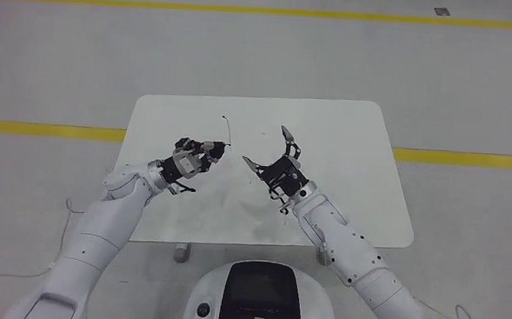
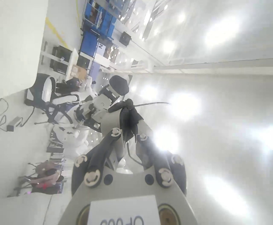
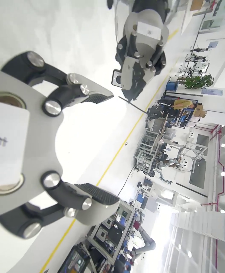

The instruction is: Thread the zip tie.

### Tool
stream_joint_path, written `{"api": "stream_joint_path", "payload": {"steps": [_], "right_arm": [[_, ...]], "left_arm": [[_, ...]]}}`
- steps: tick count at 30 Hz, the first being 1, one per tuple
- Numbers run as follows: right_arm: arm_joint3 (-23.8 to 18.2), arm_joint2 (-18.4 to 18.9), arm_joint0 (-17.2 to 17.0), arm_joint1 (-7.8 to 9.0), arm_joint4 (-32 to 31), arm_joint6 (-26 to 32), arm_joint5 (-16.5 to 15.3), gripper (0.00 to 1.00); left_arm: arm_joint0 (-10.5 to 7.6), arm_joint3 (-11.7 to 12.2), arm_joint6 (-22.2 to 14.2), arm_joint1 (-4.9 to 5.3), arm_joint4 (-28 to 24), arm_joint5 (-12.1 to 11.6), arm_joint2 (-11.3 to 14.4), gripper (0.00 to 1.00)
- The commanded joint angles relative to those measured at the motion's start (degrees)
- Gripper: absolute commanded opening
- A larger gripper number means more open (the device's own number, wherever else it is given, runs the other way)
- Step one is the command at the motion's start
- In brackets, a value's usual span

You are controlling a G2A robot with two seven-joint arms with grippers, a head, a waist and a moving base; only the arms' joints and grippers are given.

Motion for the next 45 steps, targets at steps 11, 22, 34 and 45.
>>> {"api": "stream_joint_path", "payload": {"steps": [11, 22, 34, 45], "right_arm": [[-0.09, -2.41, 0.38, 0.29, 0.0, -0.33, 1.72, 1.0], [2.02, -8.53, 4.58, 1.9, 0.0, -4.73, 5.34, 1.0], [1.12, -12.05, 5.45, 2.7, 0.0, -4.97, 8.85, 0.55], [1.31, -13.23, 5.62, 1.48, 0.0, -5.19, 9.07, 0.23]], "left_arm": [[0.73, 0.57, -1.67, -0.71, -12.26, 6.61, 0.01, 0.0], [-0.32, 1.63, -2.99, -1.04, -13.56, 6.87, 0.57, 0.0], [0.49, 0.51, -0.13, -1.36, -23.02, 9.72, 3.44, 0.0], [0.49, 0.51, -0.13, -1.36, -23.02, 9.72, 3.44, 0.0]]}}
